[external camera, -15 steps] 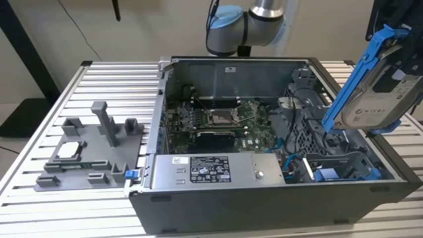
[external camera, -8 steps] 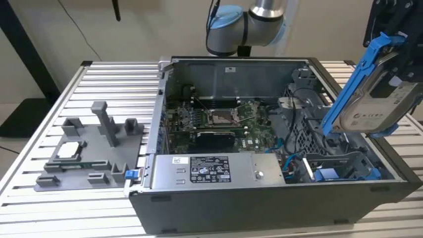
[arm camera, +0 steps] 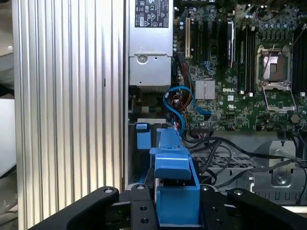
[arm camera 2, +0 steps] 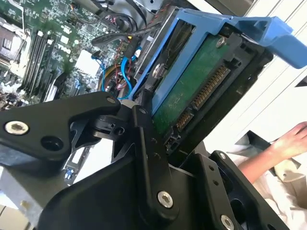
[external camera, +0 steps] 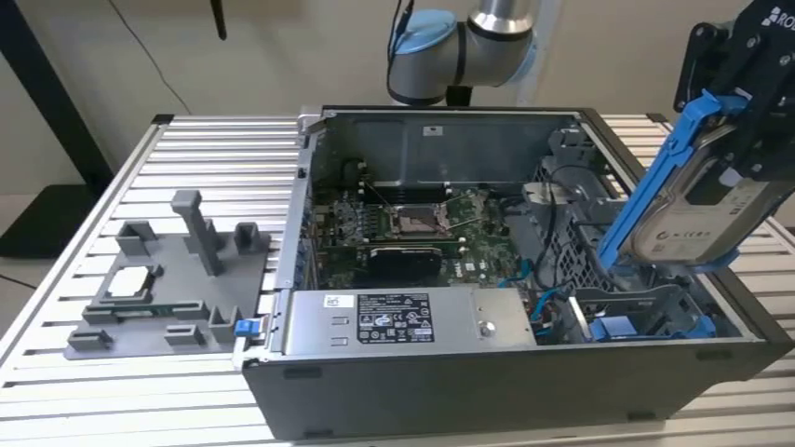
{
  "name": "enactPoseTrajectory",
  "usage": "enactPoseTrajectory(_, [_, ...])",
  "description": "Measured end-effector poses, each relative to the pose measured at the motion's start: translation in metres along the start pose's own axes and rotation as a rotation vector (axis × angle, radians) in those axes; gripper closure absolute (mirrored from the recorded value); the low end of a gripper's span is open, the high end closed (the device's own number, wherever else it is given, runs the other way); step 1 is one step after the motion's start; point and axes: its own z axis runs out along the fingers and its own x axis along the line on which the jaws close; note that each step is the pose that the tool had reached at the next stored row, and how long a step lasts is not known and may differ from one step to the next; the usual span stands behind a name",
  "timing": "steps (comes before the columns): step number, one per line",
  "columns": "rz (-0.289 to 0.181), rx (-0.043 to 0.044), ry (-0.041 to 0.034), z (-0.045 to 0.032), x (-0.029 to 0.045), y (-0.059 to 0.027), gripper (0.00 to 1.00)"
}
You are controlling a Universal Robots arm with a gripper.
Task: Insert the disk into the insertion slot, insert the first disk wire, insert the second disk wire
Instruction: 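Insert the disk into the insertion slot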
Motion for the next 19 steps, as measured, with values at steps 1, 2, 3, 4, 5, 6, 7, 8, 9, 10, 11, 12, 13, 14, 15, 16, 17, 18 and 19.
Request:
enactPoseTrajectory(1, [0.000, 0.0000, 0.0001, 0.0017, 0.0000, -0.0001, 1.00])
enactPoseTrajectory(2, [0.000, 0.0000, -0.0002, 0.0037, 0.0000, -0.0002, 1.00])
enactPoseTrajectory(3, [0.000, 0.0000, -0.0003, 0.0055, 0.0000, -0.0004, 1.00])
enactPoseTrajectory(4, [0.000, 0.0000, -0.0001, 0.0066, 0.0000, -0.0004, 1.00])
enactPoseTrajectory(5, [0.000, 0.0000, -0.0002, 0.0071, 0.0000, -0.0004, 1.00])
enactPoseTrajectory(6, [0.000, 0.0000, -0.0001, 0.0071, 0.0000, -0.0004, 1.00])
enactPoseTrajectory(7, [0.000, 0.0000, 0.0000, 0.0071, 0.0000, -0.0004, 1.00])
enactPoseTrajectory(8, [0.000, 0.0000, 0.0000, 0.0071, 0.0000, -0.0004, 1.00])
enactPoseTrajectory(9, [0.000, 0.0000, -0.0001, 0.0072, 0.0000, -0.0004, 1.00])
enactPoseTrajectory(10, [0.000, 0.0000, -0.0001, 0.0073, 0.0000, -0.0004, 1.00])
enactPoseTrajectory(11, [0.000, 0.0000, -0.0001, 0.0073, 0.0000, -0.0004, 1.00])
enactPoseTrajectory(12, [0.000, 0.0000, -0.0001, 0.0073, 0.0000, -0.0004, 1.00])
enactPoseTrajectory(13, [0.000, 0.0000, -0.0002, 0.0074, 0.0000, -0.0004, 1.00])
enactPoseTrajectory(14, [0.000, 0.0000, -0.0010, 0.0076, 0.0000, -0.0004, 1.00])
enactPoseTrajectory(15, [0.000, 0.0000, -0.0038, 0.0085, 0.0001, -0.0005, 1.00])
enactPoseTrajectory(16, [0.000, -0.0001, -0.0064, 0.0095, 0.0001, -0.0005, 1.00])
enactPoseTrajectory(17, [0.000, -0.0002, -0.0077, 0.0105, 0.0000, -0.0006, 1.00])
enactPoseTrajectory(18, [0.000, -0.0003, -0.0088, 0.0116, 0.0000, -0.0007, 1.00])
enactPoseTrajectory(19, [0.000, -0.0004, -0.0098, 0.0131, 0.0001, -0.0008, 1.00])
